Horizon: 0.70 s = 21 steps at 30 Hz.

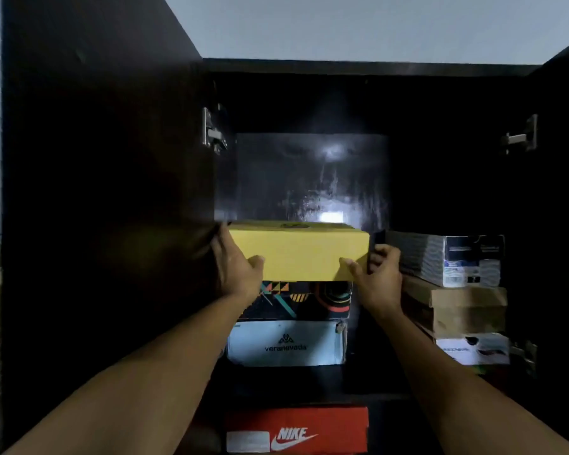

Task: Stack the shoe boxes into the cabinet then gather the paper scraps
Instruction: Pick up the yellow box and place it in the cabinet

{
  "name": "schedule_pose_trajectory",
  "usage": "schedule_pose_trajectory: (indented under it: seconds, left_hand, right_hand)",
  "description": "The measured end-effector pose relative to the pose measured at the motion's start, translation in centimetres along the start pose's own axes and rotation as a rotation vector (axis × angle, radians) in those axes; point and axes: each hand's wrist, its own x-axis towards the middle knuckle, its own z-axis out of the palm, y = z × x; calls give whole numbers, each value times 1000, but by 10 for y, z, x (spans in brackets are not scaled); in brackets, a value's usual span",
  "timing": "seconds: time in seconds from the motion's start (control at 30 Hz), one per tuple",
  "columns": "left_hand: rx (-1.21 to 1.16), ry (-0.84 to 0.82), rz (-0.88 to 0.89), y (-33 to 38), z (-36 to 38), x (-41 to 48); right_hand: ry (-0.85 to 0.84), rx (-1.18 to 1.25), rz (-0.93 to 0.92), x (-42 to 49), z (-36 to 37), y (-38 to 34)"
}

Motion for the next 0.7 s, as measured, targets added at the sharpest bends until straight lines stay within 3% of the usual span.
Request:
schedule_pose_trajectory:
  seconds: [0.2, 0.47, 0.7]
  left_hand:
    - [342, -312, 166, -51, 47, -10]
    - [481, -416, 76, -76, 61, 14]
    - [513, -467, 31, -72, 63, 24]
  right_hand:
    - [-108, -121, -106, 5, 34, 44]
    - [-360, -416, -78, 30, 51, 68]
    - [-464, -464, -42, 41, 58, 69]
